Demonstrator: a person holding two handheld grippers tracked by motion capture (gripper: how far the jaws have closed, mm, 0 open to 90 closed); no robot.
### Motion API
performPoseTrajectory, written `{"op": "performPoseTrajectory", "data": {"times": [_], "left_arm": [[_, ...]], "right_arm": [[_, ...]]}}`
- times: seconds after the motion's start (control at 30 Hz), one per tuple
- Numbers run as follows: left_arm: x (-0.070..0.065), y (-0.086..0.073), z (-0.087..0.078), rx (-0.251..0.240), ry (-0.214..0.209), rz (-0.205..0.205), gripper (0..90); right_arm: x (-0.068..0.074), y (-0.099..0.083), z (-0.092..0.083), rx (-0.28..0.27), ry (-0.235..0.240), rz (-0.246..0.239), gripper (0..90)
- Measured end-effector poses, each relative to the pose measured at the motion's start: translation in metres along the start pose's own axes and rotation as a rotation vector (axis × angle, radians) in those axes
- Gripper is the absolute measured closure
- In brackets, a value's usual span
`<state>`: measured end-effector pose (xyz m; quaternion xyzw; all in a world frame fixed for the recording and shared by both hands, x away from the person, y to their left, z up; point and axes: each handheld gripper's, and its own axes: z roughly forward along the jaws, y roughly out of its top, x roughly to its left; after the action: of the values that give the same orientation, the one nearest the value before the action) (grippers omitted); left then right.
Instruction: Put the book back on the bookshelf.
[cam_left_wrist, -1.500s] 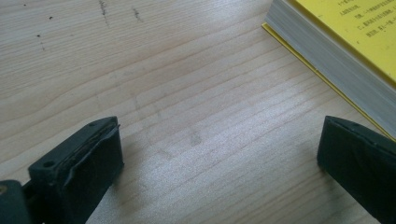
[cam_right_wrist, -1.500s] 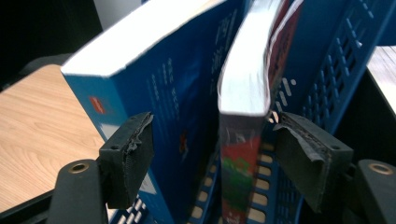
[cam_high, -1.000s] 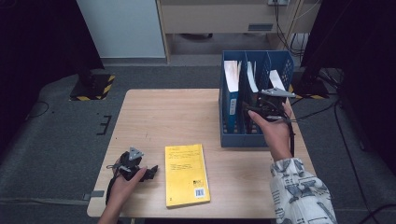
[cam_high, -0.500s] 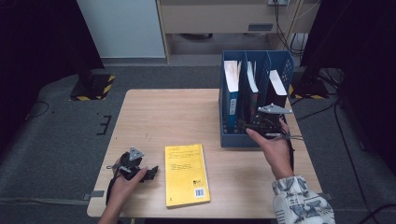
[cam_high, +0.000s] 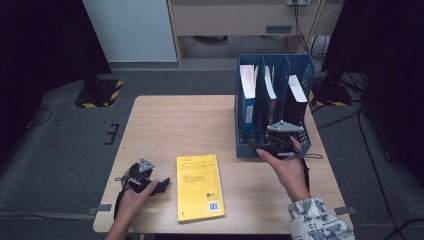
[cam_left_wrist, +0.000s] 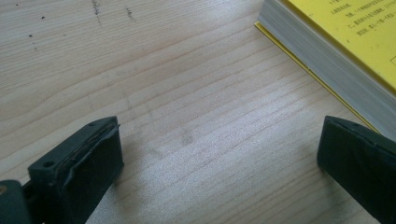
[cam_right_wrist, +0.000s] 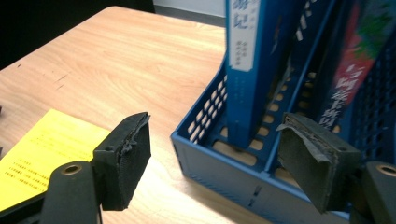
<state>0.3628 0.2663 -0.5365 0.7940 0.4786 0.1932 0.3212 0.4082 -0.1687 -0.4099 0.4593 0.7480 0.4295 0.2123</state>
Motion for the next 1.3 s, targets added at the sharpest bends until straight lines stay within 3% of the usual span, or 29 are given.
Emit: {"op": "performPoseTrajectory", "data": {"times": [0.27,0.47,0.57,0.9,1.1,1.3], "left_arm": [[0.001,0.001,-0.004,0.017,-0.018,0.002,2.2],[0.0,0.002,-0.011,-0.011,-0.016,-0.006,4.6],[0.001,0.002,-0.012,-0.035,-0.021,-0.037,5.7],[-0.001,0.002,-0.023,-0.106,-0.042,-0.039,8.2],[-0.006,0.0,-0.019,-0.098,-0.054,-0.025,8.3],[-0.012,0.002,-0.018,-0.099,-0.066,-0.018,9.8]], "right_arm": [[0.012,-0.011,0.006,0.028,0.021,-0.006,25.1],[0.027,-0.02,0.009,0.045,0.091,-0.036,27.5],[0.035,-0.026,0.012,0.057,0.134,-0.065,28.6],[0.063,-0.055,0.035,0.11,0.274,-0.13,32.5],[0.07,-0.07,0.044,0.128,0.306,-0.141,34.9],[0.077,-0.076,0.039,0.145,0.343,-0.154,34.7]]}}
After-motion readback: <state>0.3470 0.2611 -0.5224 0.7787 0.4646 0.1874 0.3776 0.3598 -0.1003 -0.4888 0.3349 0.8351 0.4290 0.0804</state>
